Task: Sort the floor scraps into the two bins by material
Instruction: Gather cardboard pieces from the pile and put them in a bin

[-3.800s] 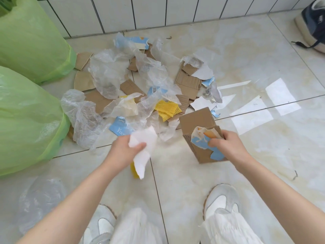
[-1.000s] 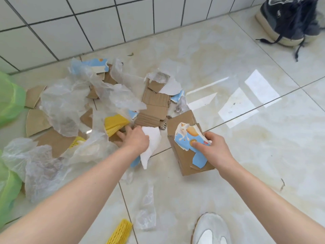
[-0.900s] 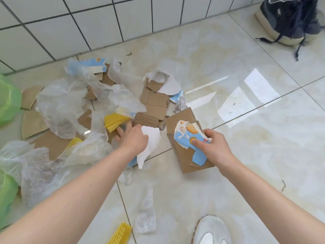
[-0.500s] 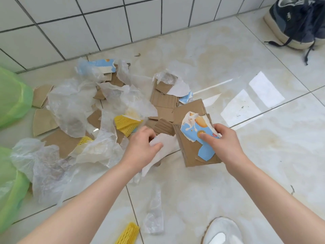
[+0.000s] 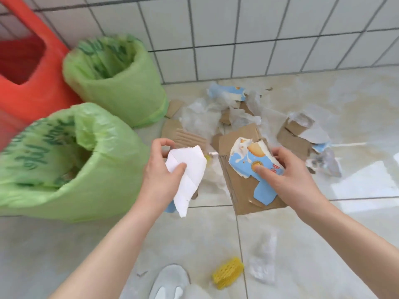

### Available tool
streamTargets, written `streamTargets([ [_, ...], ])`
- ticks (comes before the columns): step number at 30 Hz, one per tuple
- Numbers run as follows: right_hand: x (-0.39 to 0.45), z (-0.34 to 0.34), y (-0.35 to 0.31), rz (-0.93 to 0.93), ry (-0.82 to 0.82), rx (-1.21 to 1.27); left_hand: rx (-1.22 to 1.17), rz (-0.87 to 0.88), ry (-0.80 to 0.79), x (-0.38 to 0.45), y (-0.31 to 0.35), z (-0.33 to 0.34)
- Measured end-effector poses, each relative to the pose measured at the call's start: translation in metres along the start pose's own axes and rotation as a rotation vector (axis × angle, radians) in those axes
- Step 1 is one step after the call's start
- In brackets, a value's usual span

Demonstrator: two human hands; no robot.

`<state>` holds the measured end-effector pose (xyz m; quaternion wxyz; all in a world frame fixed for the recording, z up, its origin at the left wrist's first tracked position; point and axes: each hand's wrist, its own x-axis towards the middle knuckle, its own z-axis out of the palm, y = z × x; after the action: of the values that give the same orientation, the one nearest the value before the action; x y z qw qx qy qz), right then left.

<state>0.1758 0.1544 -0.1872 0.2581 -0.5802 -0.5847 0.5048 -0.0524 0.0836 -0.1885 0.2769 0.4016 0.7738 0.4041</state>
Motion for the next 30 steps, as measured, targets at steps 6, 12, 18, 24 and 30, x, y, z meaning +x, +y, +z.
streamTargets([
  [6, -0.013, 0.064, -0.063, -0.086, -0.161, -0.021, -0.076, -0.073, 0.228, -0.016, -0.015, -0.08],
  [12, -0.01, 0.126, -0.127, -0.174, -0.287, -0.072, -0.206, -0.035, 0.456, -0.014, -0.029, -0.154],
  [18, -0.004, 0.203, -0.196, -0.253, -0.445, 0.033, -0.339, -0.025, 0.813, 0.003, -0.04, -0.216],
  [24, -0.006, 0.285, -0.22, -0.267, -0.436, 0.094, -0.126, -0.019, 0.901, 0.02, -0.051, -0.24],
  [30, 0.002, 0.284, -0.193, -0.143, -0.537, -0.214, 0.178, -0.314, 0.377, 0.015, -0.073, -0.211],
])
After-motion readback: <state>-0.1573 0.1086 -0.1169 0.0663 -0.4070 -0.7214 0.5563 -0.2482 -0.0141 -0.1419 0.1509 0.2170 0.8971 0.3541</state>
